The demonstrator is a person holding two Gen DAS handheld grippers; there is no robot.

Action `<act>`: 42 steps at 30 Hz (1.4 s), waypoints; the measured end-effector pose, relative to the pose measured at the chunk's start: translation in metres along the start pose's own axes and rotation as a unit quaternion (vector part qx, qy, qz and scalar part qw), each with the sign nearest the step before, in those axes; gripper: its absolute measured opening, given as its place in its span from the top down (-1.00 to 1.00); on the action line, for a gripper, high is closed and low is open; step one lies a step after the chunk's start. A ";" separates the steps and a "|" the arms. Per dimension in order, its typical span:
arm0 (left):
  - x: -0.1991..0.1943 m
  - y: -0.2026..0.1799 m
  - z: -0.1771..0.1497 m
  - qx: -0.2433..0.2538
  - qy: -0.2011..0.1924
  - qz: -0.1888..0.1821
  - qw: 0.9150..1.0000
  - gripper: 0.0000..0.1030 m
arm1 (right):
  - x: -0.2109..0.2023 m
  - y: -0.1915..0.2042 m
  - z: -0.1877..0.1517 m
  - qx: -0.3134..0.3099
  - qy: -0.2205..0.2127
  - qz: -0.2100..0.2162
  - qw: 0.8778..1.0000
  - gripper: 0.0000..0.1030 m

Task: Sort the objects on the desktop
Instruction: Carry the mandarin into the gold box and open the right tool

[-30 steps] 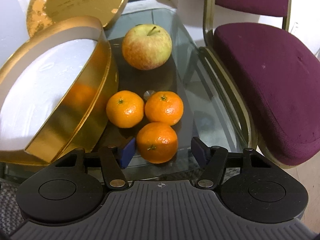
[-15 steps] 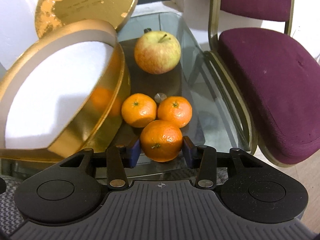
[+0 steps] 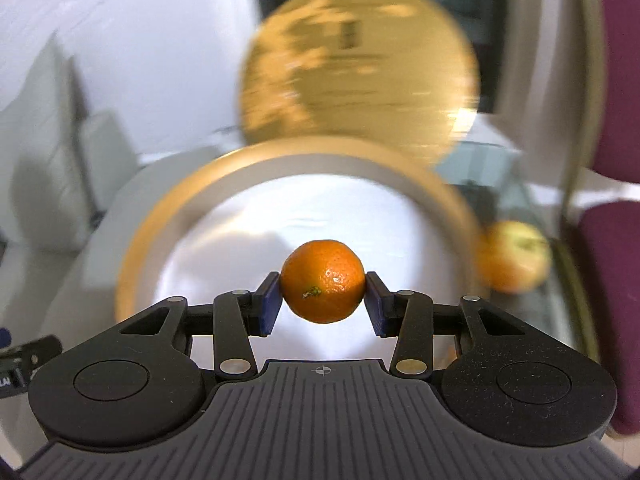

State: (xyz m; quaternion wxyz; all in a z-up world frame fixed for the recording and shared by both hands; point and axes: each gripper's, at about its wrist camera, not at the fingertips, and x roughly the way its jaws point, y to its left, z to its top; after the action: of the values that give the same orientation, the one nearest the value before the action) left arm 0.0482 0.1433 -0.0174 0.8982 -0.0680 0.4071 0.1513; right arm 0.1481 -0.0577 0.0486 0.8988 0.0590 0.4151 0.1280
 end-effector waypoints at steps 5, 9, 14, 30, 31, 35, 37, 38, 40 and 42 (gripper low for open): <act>0.017 0.009 -0.011 -0.013 0.038 -0.003 0.999 -0.90 | 0.055 0.050 -0.003 -0.041 0.067 0.034 0.996 0.12; 0.022 0.015 -0.015 -0.017 0.052 -0.005 0.998 -0.90 | 0.089 0.073 -0.012 -0.066 0.111 0.037 0.991 0.12; 0.024 0.014 -0.018 -0.013 0.057 -0.012 0.998 -0.90 | 0.109 0.076 -0.019 -0.072 0.137 0.031 0.987 0.12; -0.011 -0.022 -0.029 0.046 0.041 -0.024 0.998 -0.91 | 0.045 0.040 -0.021 -0.048 0.095 0.053 0.993 -0.17; -0.013 -0.026 -0.029 0.051 0.039 -0.027 0.998 -0.91 | 0.033 0.036 -0.023 -0.044 0.086 0.054 0.994 -0.18; -0.024 -0.052 -0.029 0.082 0.032 -0.041 0.995 -0.91 | -0.022 0.009 -0.035 -0.015 0.040 0.051 0.998 -0.30; -0.031 -0.066 -0.029 0.097 0.027 -0.049 0.994 -0.91 | -0.045 -0.005 -0.044 0.002 0.022 0.044 0.999 -0.31; -0.035 -0.073 -0.029 0.103 0.026 -0.056 0.993 -0.91 | -0.055 -0.012 -0.049 0.011 0.016 0.039 0.999 -0.31; -0.042 -0.087 -0.030 0.115 0.024 -0.069 0.991 -0.92 | -0.069 -0.027 -0.059 0.030 0.011 0.028 0.999 -0.31; -0.048 -0.102 -0.034 0.135 0.022 -0.078 0.987 -0.95 | -0.080 -0.040 -0.071 0.047 0.011 0.018 0.999 -0.31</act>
State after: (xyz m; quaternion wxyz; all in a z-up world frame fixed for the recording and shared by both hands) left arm 0.0274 0.0286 -0.0035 0.8992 0.0190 0.4366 0.0225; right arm 0.0514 -0.1180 0.0529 0.8880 0.1077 0.4292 0.1252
